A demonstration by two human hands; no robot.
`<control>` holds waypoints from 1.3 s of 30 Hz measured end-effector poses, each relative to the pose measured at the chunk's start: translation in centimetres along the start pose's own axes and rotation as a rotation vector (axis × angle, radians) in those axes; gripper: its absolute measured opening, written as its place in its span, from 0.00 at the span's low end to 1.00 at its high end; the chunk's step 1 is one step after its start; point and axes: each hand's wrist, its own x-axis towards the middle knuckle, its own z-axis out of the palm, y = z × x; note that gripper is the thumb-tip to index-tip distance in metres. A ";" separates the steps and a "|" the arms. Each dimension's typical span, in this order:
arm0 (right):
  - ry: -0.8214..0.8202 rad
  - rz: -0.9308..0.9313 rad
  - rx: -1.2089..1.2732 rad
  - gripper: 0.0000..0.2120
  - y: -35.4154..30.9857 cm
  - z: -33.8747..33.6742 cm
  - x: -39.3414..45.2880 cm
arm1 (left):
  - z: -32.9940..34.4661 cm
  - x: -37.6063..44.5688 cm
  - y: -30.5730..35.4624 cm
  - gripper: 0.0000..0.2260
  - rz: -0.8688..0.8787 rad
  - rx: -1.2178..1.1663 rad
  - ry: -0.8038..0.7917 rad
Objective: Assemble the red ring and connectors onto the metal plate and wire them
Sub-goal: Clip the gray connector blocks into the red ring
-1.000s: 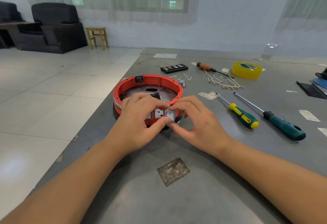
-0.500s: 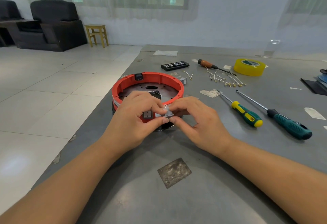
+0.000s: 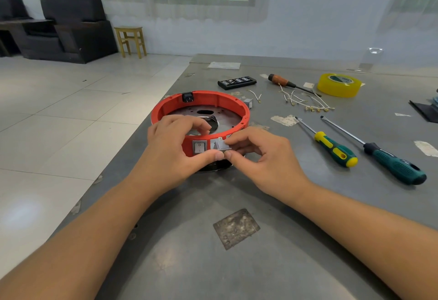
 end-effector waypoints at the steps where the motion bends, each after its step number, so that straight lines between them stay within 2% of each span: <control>1: -0.001 0.006 -0.001 0.09 0.0 0.1 0.0 | 0.1 0.1 0.0 0.23 0.000 0.001 0.001; 7: -0.018 0.020 -0.011 0.09 0.1 0.2 0.1 | 0.1 0.1 -0.1 0.23 -0.011 -0.008 -0.014; 23: 0.051 -0.001 -0.080 0.07 0.1 1.1 0.8 | 0.2 0.0 0.4 0.16 -0.061 -0.118 0.005; 28: 0.056 -0.025 -0.187 0.14 0.8 0.9 1.1 | 0.2 0.1 0.1 0.18 -0.077 -0.123 0.002; 32: -0.063 -0.067 -0.330 0.19 1.6 0.0 1.7 | 0.1 0.3 -0.2 0.16 -0.079 -0.111 -0.016; 39: -0.162 -0.041 -0.319 0.19 2.3 -0.3 2.3 | 0.2 0.3 -0.2 0.14 -0.072 -0.076 -0.022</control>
